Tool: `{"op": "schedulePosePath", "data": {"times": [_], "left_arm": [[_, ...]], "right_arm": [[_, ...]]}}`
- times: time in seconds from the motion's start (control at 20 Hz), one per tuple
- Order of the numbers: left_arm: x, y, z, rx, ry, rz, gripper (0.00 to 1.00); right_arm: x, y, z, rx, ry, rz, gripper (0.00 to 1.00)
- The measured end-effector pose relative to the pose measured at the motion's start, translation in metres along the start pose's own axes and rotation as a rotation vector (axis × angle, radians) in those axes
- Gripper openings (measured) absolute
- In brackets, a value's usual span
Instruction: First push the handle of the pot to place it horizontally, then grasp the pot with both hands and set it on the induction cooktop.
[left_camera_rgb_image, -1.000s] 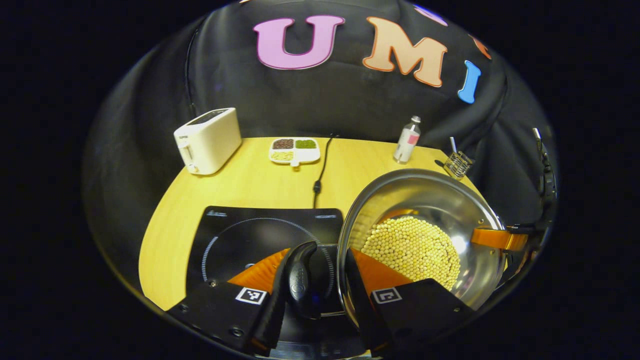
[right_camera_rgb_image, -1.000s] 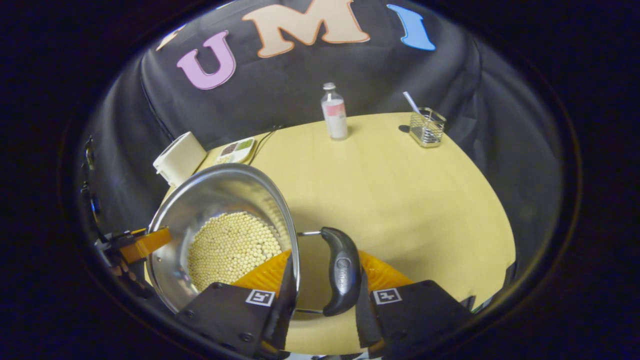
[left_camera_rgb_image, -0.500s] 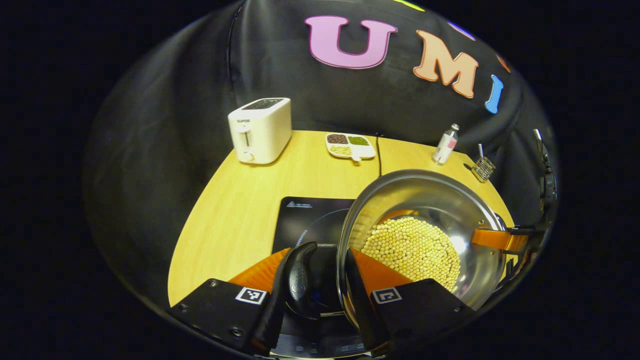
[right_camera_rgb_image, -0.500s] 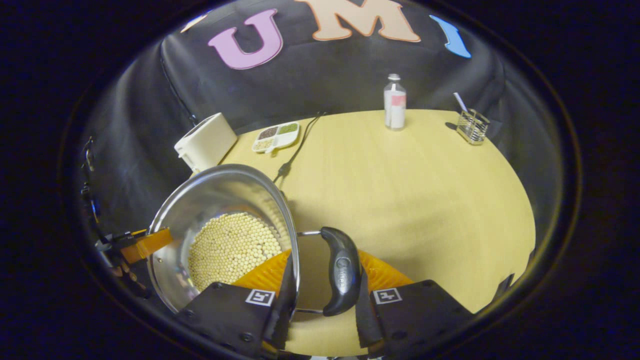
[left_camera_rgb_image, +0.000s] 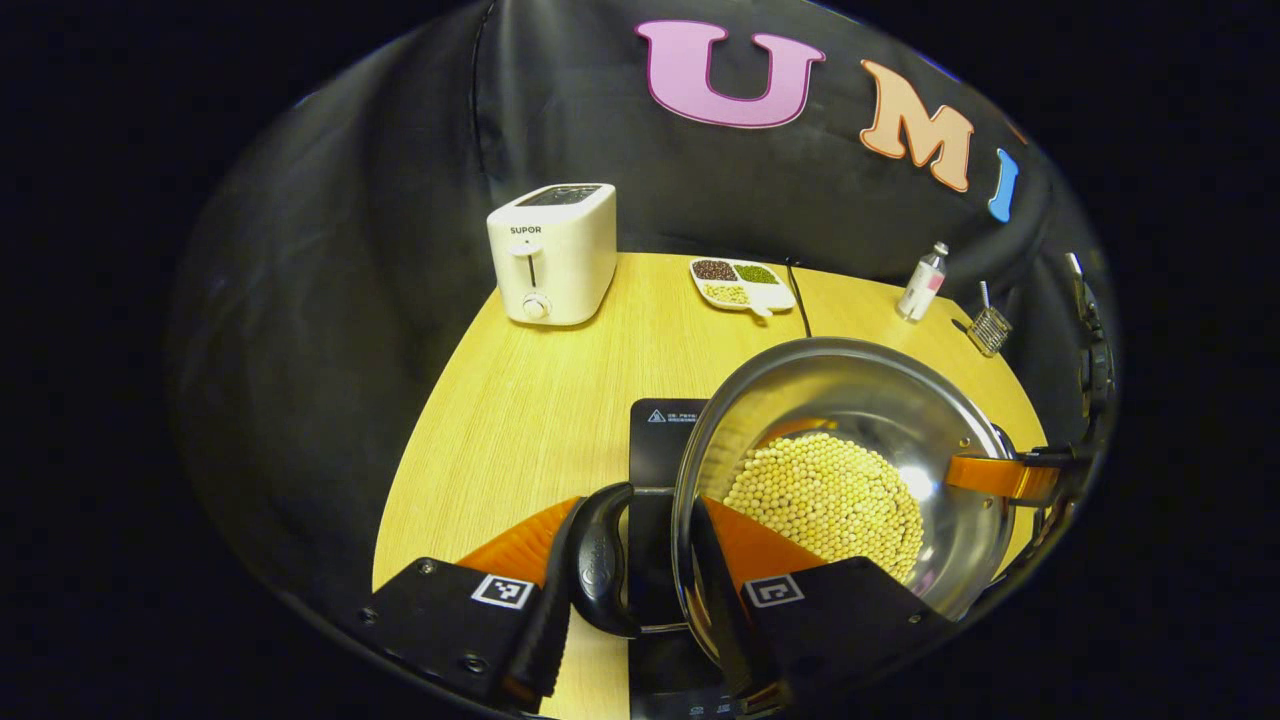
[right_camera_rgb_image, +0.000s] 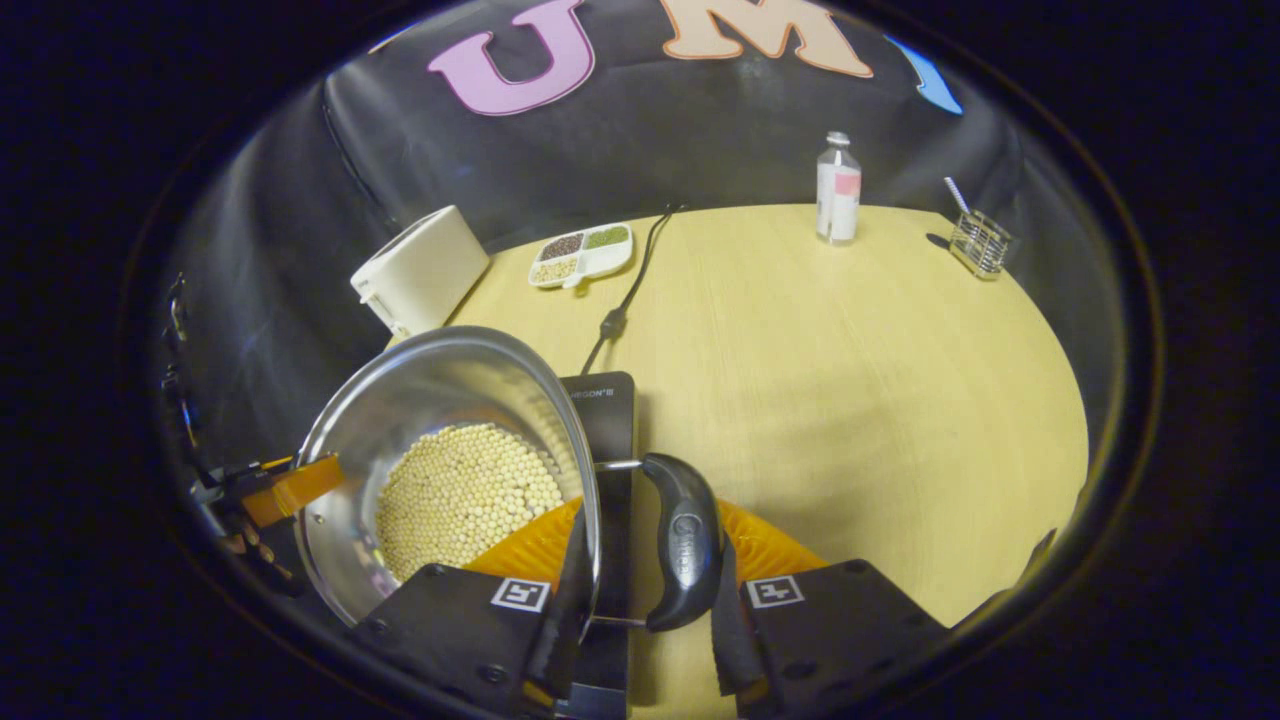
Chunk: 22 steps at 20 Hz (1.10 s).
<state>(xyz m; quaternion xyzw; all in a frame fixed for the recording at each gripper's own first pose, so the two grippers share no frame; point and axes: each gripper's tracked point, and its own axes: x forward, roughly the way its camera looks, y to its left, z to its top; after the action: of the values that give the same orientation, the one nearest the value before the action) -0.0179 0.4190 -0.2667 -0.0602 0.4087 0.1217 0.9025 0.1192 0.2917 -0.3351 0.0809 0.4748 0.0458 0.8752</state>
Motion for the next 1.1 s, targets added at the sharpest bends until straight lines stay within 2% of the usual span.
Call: {"op": "schedulePosePath", "data": {"times": [0.1, 0.15, 0.45, 0.7, 0.75, 0.8, 0.85, 0.9, 0.95, 1.05, 1.1], "left_arm": [[0.003, 0.002, 0.003, -0.005, -0.006, -0.005, 0.62], [0.003, 0.001, 0.001, -0.006, -0.002, -0.008, 0.62], [0.007, 0.001, 0.002, -0.008, -0.019, -0.03, 0.63], [0.008, 0.002, 0.002, 0.003, -0.022, -0.034, 0.67], [0.008, 0.002, 0.001, 0.007, -0.016, -0.034, 0.68], [0.01, 0.0, 0.002, 0.02, -0.017, -0.043, 0.7], [0.01, -0.001, -0.002, 0.035, -0.008, -0.039, 0.72], [0.012, -0.005, -0.007, 0.044, 0.005, -0.048, 0.81], [0.011, -0.006, -0.007, 0.048, -0.002, -0.046, 0.81], [0.011, -0.007, 0.0, 0.052, -0.036, -0.049, 0.91], [0.013, -0.008, 0.004, 0.054, -0.054, -0.05, 1.0]], "right_arm": [[0.002, 0.001, 0.002, -0.001, -0.006, -0.004, 0.57], [0.001, 0.001, 0.002, 0.0, -0.006, -0.005, 0.51], [0.001, 0.001, 0.002, 0.014, -0.01, -0.012, 0.51], [-0.001, 0.002, 0.002, 0.025, -0.011, -0.014, 0.59], [-0.001, 0.002, 0.002, 0.028, -0.015, -0.015, 0.57], [0.001, 0.004, 0.002, 0.026, -0.011, -0.006, 0.6], [0.002, 0.006, -0.001, 0.02, -0.003, -0.005, 0.72], [0.002, 0.005, -0.003, 0.013, 0.002, -0.004, 0.76], [0.004, 0.005, -0.004, 0.008, 0.006, -0.005, 0.82], [0.006, 0.008, -0.004, 0.009, 0.001, 0.001, 0.91], [0.007, 0.008, -0.003, 0.009, -0.002, 0.003, 0.96]]}}
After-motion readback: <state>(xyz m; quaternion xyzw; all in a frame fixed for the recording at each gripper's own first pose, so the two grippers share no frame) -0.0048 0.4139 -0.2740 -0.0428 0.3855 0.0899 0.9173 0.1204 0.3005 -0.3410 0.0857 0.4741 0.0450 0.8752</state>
